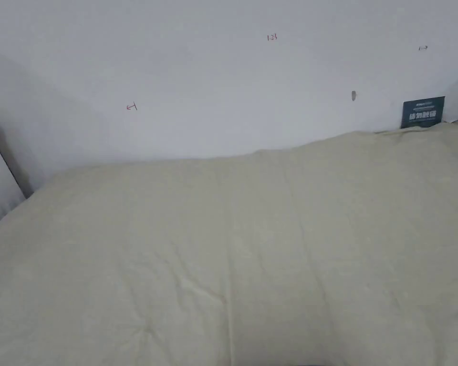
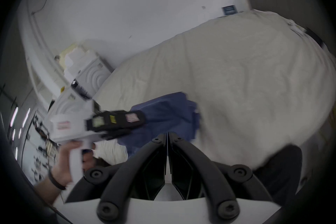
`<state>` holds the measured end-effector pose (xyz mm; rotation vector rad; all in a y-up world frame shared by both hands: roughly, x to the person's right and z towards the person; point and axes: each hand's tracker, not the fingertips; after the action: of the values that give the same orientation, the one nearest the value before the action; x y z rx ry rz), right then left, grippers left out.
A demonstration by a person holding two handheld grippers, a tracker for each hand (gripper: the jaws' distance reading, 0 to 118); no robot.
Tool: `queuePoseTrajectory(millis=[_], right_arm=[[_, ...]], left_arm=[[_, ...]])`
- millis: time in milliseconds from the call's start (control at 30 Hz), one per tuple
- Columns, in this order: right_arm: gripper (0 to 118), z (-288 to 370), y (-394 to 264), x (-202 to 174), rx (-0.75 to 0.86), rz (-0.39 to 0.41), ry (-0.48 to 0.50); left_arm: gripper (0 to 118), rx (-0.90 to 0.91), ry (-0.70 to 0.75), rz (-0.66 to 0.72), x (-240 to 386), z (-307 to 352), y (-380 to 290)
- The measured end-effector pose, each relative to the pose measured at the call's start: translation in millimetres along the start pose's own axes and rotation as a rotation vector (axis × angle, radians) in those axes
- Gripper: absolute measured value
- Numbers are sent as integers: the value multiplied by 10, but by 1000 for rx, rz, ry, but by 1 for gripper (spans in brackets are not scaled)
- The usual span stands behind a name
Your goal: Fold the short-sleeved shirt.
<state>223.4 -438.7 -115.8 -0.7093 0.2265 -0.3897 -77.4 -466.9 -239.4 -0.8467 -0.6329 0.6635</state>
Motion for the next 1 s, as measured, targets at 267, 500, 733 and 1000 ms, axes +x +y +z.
queuePoseTrajectory(millis=[267, 500, 733, 1000], right_arm=[[2, -1049, 117, 238, -113, -180, 85], [2, -1231, -284, 916, -142, -495, 208], [2, -1235, -368, 957, -112, -510, 247], [2, -1155, -299, 854, -122, -469, 240]], left_arm=[[88, 89, 149, 95, -601, 647, 190], [94, -10, 63, 177, -908, 123, 186], [92, -120, -91, 170, -846, -461, 161], [39, -180, 81, 61, -660, -414, 238]])
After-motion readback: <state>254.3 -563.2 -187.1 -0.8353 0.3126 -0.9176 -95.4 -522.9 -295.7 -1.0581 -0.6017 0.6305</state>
